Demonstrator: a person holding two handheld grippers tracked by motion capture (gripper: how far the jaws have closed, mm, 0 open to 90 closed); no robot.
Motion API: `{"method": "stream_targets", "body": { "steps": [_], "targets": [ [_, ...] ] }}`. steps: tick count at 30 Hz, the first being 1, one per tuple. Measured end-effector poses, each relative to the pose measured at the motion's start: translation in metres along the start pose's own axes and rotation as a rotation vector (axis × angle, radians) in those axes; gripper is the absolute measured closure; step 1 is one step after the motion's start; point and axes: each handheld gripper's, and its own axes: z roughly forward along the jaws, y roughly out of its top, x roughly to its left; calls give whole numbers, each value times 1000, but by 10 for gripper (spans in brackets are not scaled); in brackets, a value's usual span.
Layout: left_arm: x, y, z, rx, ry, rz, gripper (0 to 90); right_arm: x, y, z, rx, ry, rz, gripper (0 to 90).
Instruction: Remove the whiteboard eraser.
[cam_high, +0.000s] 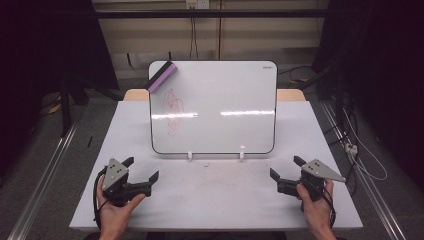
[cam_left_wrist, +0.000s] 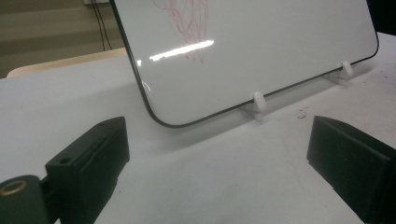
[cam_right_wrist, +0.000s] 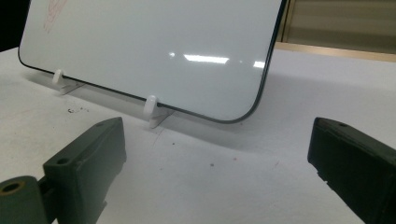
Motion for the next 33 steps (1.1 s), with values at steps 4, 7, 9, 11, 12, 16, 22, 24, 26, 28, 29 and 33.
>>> {"method": "stream_targets", "body": {
  "steps": [4, 7, 9, 11, 12, 16, 22, 24, 26, 28, 29, 33],
  "targets": [
    [1, 0, 2, 7, 1, -7, 55, -1, 0, -1, 0, -5, 10, 44],
    [2, 1, 3, 17, 1, 3, 55, -2, 0, -1, -1, -6, 12, 44],
    [1, 2, 3, 26, 11, 24, 55, -2, 0, -1, 1, -7, 12, 45],
    [0, 4, 4, 27, 10, 32, 55, -1, 0, 0, -1, -6, 13, 46],
    [0, 5, 4, 25, 14, 26, 55, -1, 0, 0, 2, -5, 7, 46],
    [5, 13, 8, 33, 17, 21, 51, -1, -1, 1, 8, -1, 7, 46],
    [14, 23, 12, 26, 31, 26, 73, -1, -1, 3, 20, 3, 9, 46],
    [16, 27, 13, 27, 47, 33, 68, -1, -1, 4, 22, 3, 10, 46],
    [19, 31, 15, 35, 48, 36, 65, -1, -1, 4, 23, 4, 6, 47],
    [21, 36, 17, 39, 38, 28, 59, -1, -1, 4, 23, 3, 5, 47],
    [22, 38, 19, 40, 33, 29, 54, -1, -1, 4, 22, 2, 5, 47],
    [26, 48, 23, 53, 28, 45, 46, -1, -1, 3, 21, 0, 10, 47]
  ]
}}
